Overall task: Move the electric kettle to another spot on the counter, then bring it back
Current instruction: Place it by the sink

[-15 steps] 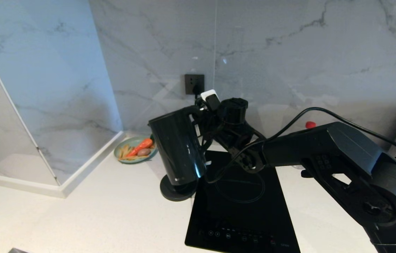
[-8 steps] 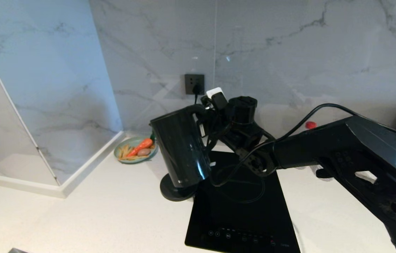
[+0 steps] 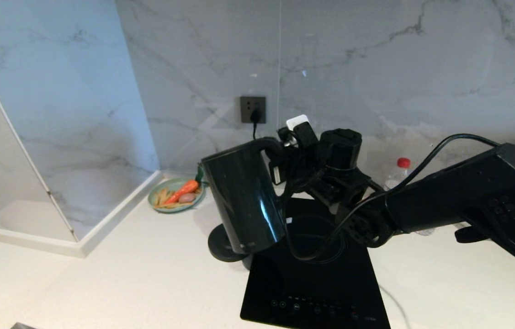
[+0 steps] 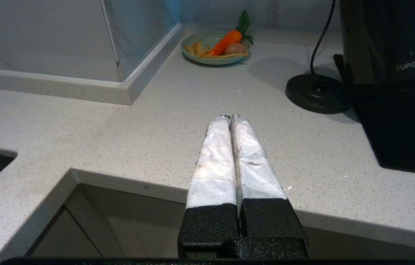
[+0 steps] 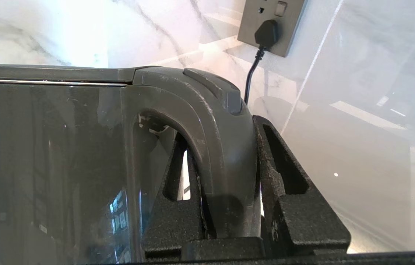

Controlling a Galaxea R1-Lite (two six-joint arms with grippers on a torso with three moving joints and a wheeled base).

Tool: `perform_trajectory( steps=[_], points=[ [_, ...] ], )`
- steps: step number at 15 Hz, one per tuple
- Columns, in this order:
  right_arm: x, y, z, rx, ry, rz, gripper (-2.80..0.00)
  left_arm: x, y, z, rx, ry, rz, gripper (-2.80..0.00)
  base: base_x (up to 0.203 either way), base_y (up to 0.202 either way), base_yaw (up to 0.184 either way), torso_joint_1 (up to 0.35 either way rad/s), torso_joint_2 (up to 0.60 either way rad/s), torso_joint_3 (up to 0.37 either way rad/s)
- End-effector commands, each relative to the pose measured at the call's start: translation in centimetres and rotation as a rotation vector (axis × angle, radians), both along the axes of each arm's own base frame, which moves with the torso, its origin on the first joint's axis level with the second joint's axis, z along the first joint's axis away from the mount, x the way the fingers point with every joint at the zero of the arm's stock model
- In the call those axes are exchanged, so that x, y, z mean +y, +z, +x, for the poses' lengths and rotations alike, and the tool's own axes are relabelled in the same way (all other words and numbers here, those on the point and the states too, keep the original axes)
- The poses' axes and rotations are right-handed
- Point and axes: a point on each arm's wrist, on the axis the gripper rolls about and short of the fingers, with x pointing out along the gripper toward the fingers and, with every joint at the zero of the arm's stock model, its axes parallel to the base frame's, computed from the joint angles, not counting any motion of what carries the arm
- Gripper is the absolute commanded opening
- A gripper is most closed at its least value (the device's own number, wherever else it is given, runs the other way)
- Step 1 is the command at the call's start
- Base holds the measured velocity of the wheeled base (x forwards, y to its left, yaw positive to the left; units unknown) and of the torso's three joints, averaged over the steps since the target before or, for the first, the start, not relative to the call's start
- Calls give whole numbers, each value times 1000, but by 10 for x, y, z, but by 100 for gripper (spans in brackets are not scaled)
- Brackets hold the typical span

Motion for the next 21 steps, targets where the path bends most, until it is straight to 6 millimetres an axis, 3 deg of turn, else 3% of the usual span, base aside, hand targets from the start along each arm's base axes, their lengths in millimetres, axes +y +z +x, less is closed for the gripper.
perform_trajectory(
  steps=[1, 4, 12, 21],
  points=[
    [-11, 10, -14, -15, 1, 9, -280, 0, -1, 0, 1, 0, 1, -280, 0, 0, 0, 0, 0, 0],
    [-26, 12, -29, -5, 11, 1, -280, 0, -1, 0, 1, 0, -1, -280, 0, 0, 0, 0, 0, 0],
    [-73, 8, -46, 5, -71, -5, -280, 0, -1, 0, 1, 0, -1, -280, 0, 0, 0, 0, 0, 0],
    [-156, -5, -87, 47, -138, -34, -280, 0, -1, 0, 1, 0, -1, -280, 0, 0, 0, 0, 0, 0]
  ],
)
